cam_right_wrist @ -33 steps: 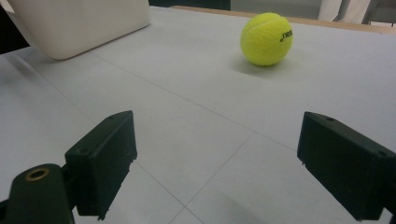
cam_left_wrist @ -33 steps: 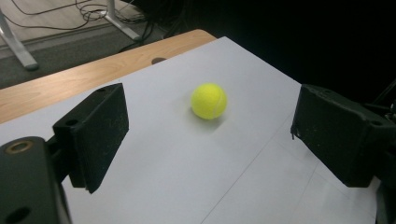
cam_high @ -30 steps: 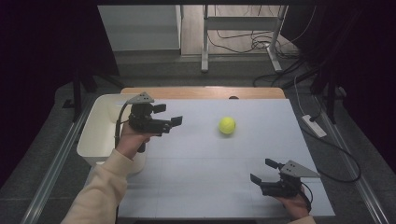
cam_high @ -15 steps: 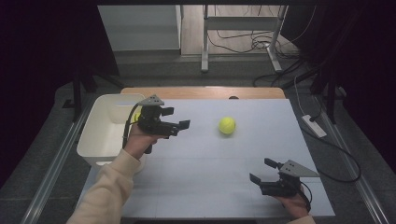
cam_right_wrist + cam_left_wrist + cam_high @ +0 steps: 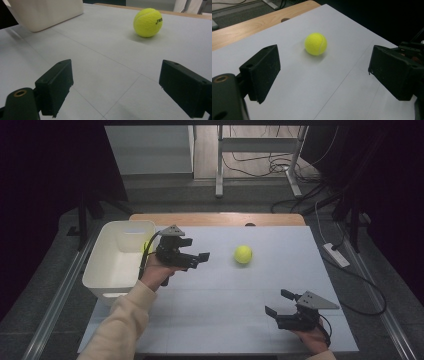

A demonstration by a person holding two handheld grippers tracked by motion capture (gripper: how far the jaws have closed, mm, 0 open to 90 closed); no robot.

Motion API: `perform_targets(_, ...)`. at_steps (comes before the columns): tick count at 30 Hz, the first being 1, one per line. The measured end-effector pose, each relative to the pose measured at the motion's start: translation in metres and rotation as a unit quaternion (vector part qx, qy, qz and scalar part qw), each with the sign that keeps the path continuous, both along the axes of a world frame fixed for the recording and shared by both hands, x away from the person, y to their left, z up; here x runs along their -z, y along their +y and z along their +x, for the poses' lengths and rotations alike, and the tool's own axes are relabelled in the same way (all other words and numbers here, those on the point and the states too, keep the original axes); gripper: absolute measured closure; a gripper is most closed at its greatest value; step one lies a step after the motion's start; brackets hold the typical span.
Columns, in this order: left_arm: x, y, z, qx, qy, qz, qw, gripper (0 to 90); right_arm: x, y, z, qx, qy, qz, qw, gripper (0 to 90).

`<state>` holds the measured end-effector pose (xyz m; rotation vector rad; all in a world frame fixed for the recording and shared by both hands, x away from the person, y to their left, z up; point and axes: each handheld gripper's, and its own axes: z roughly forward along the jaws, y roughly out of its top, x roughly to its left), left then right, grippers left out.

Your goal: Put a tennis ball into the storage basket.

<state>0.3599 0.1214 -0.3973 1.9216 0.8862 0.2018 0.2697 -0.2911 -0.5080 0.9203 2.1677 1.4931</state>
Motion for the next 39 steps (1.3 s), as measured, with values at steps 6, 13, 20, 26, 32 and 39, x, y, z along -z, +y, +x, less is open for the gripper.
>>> perform_targets(6, 0.003, -0.003, 0.003, 0.001, 0.003, 0.009, 1.0000, 11.4, 0.000, 0.001, 0.000, -0.002, 0.000, 0.000, 1.0000, 12.1)
perform_targets(13, 0.006, -0.010, 0.009, 0.005, 0.007, 0.013, 0.9999, 11.6, 0.000, 0.000, -0.001, -0.001, 0.001, 0.001, 1.0000, 12.1)
perform_targets(20, 0.008, -0.014, 0.013, 0.005, 0.008, 0.017, 0.9998, 11.7, 0.000, 0.000, -0.001, 0.000, 0.002, 0.000, 1.0000, 12.1)
perform_targets(26, 0.011, -0.018, 0.015, 0.006, 0.012, 0.023, 0.9996, 11.6, 0.000, 0.000, -0.001, 0.000, 0.003, 0.000, 1.0000, 12.1)
perform_targets(32, 0.014, -0.025, 0.019, 0.011, 0.017, 0.024, 0.9995, 11.7, 0.001, 0.000, 0.000, 0.000, 0.003, 0.003, 1.0000, 12.1)
perform_targets(39, 0.017, -0.035, 0.023, 0.018, 0.022, 0.024, 0.9993, 11.6, 0.001, 0.001, 0.002, -0.003, 0.003, 0.003, 1.0000, 12.1)
